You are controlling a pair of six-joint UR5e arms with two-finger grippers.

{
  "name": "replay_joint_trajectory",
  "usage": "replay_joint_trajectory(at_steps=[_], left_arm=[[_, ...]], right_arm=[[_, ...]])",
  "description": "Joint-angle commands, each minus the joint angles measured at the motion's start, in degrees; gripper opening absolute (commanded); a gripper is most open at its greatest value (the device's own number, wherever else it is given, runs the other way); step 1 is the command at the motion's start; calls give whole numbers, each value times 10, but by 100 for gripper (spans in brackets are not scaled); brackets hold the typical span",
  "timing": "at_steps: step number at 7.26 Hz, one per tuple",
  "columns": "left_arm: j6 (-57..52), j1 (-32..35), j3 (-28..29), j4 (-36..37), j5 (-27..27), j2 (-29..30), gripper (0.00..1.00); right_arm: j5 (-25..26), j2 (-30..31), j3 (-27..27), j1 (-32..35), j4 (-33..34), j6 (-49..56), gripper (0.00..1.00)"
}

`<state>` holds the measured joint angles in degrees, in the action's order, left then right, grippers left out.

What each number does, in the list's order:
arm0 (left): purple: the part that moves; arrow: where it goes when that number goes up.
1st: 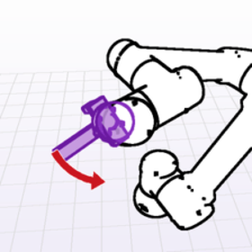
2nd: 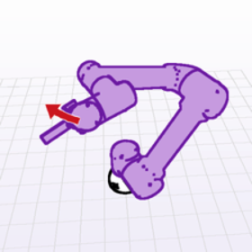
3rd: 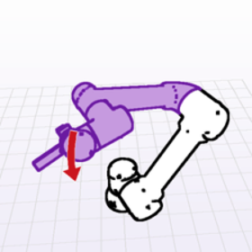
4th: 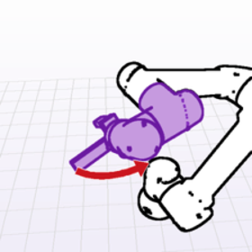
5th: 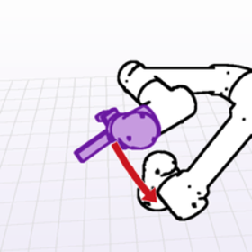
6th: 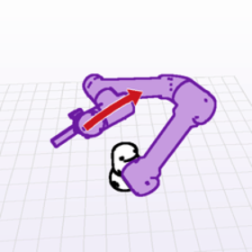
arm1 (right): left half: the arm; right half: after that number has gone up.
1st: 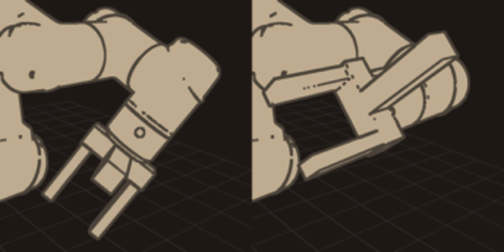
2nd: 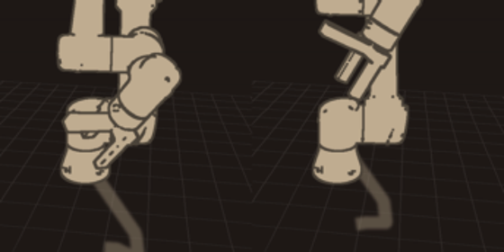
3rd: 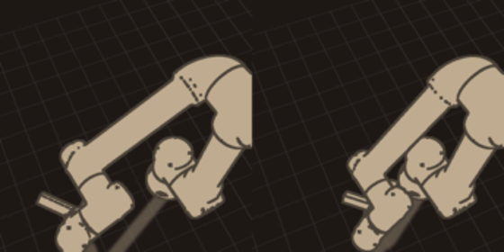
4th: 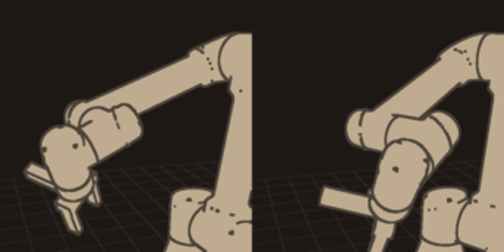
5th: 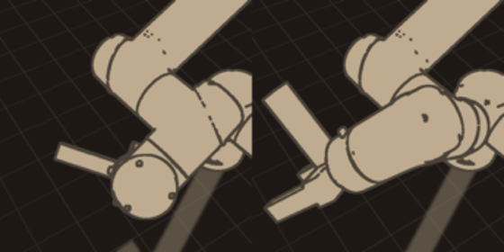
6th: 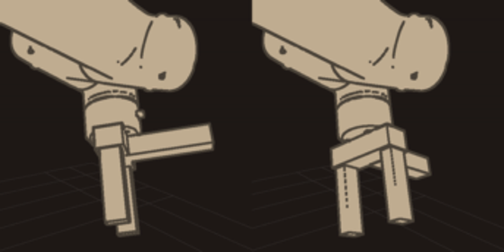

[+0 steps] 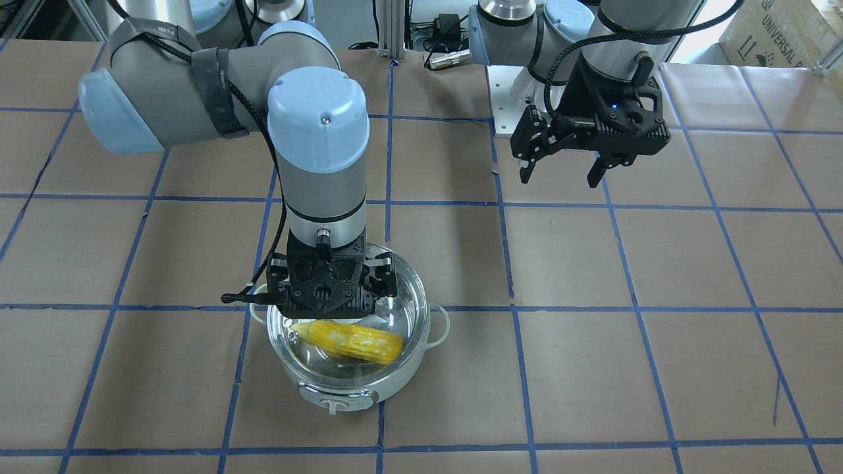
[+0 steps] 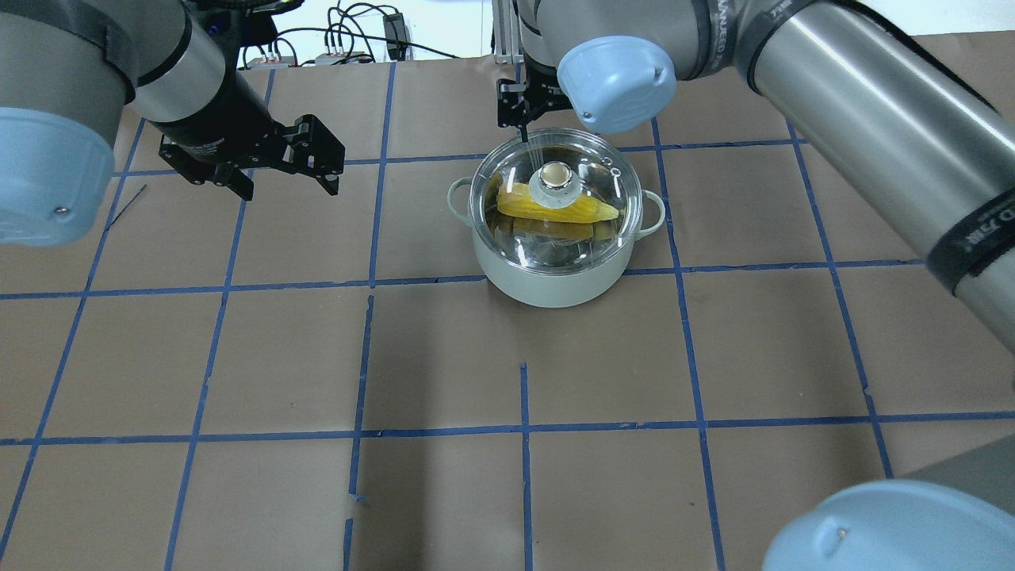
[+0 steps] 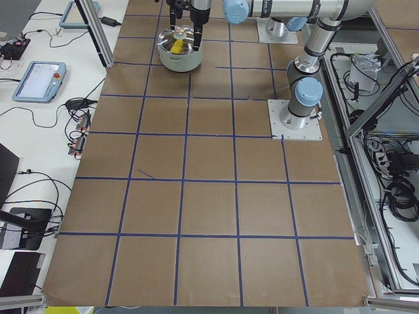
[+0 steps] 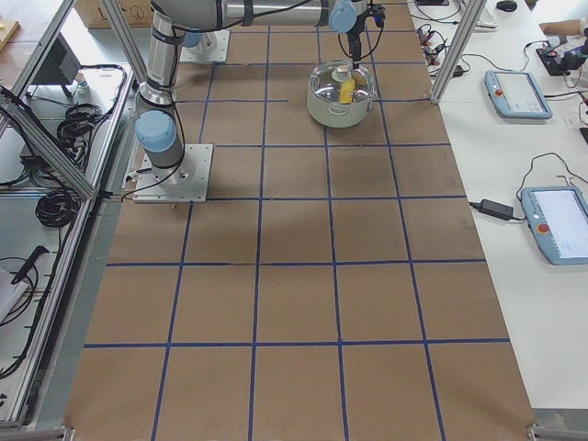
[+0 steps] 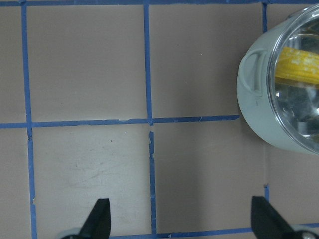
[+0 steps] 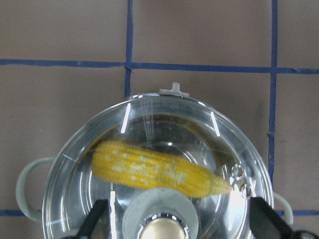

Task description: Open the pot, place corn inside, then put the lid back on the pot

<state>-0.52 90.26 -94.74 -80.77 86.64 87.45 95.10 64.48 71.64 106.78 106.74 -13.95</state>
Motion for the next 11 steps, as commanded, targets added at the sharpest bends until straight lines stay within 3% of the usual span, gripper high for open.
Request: replay_joint_trajectory(at_steps=[1, 3, 6, 11], left_arm=[[0, 0, 0, 0, 0, 0, 100], [0, -1, 0, 0, 0, 0, 100], [0, -3, 0, 0, 1, 0, 100], [0, -4, 0, -2, 3, -3, 100]], right_arm=[[-3, 41, -34, -55, -45, 57, 100], [-60, 136, 2, -152, -159, 156, 100], [-78, 304, 210, -189, -151, 175, 100], [-51, 317, 210, -189, -181, 164, 100]])
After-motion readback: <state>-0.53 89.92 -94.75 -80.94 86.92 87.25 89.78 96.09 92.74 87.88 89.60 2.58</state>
